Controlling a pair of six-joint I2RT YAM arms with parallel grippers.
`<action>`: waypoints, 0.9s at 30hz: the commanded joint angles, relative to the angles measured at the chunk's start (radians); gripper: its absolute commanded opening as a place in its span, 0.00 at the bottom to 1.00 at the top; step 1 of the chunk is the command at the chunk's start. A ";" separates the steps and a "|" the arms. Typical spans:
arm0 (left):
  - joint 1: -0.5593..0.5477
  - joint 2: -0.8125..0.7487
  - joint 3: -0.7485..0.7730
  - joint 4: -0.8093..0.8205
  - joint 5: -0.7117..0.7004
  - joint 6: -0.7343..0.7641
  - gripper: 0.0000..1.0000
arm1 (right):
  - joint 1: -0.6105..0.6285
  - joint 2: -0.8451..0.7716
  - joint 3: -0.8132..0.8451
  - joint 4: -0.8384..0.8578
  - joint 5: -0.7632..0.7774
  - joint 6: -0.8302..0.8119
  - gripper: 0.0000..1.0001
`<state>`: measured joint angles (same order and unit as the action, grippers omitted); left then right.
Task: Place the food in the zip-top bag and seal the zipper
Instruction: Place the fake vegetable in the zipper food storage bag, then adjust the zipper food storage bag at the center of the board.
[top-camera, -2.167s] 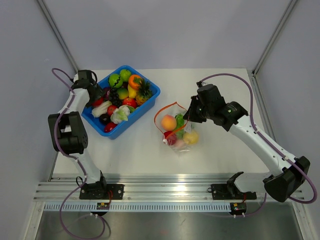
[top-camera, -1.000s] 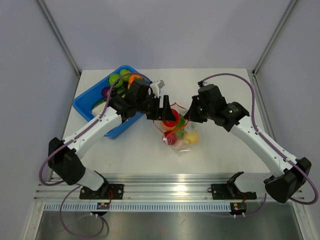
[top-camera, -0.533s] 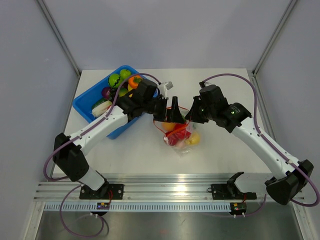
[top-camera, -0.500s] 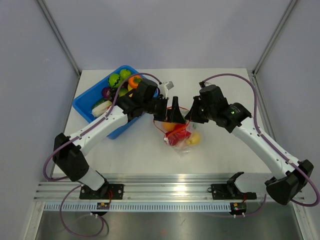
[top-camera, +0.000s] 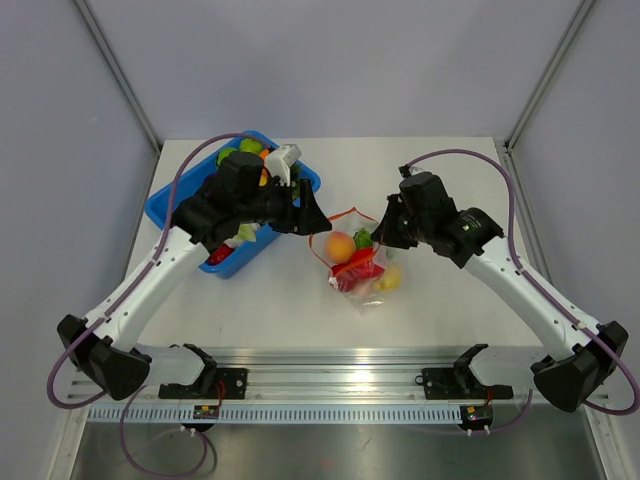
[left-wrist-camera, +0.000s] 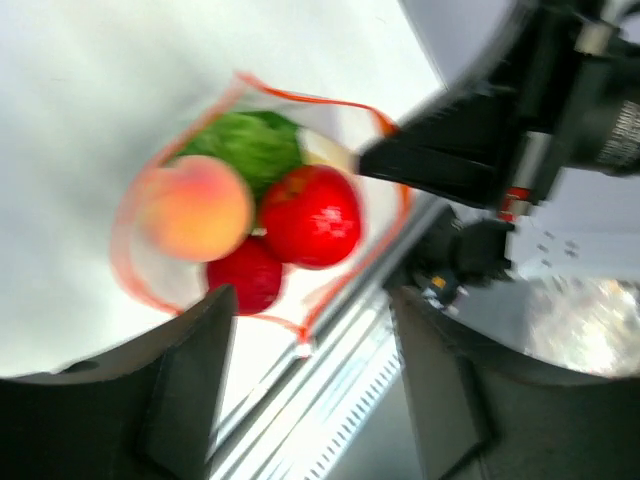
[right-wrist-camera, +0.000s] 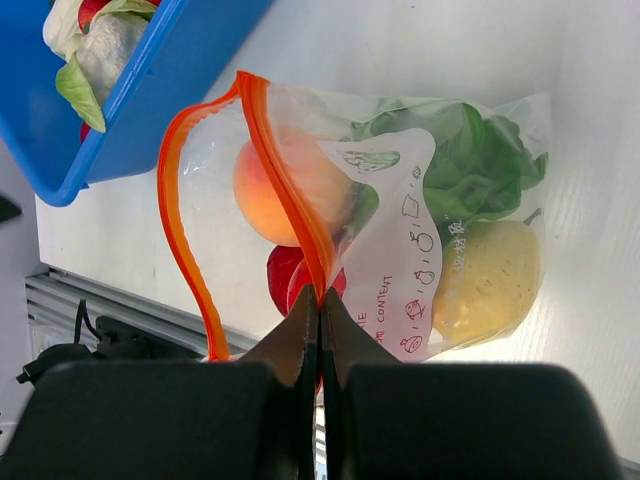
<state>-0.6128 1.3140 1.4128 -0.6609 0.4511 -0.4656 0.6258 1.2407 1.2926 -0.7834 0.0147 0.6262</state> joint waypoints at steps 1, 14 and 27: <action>0.041 -0.006 -0.070 -0.020 -0.164 -0.001 0.84 | 0.012 -0.030 -0.003 0.038 0.008 0.000 0.00; 0.035 0.218 -0.106 0.103 -0.161 -0.016 0.67 | 0.014 -0.018 0.017 0.029 -0.005 -0.014 0.00; 0.005 0.168 -0.092 0.098 -0.103 -0.038 0.00 | 0.014 -0.012 0.070 -0.083 0.068 -0.014 0.38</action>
<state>-0.6067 1.5341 1.2900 -0.5987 0.3111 -0.4957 0.6270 1.2442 1.3205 -0.8341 0.0452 0.6174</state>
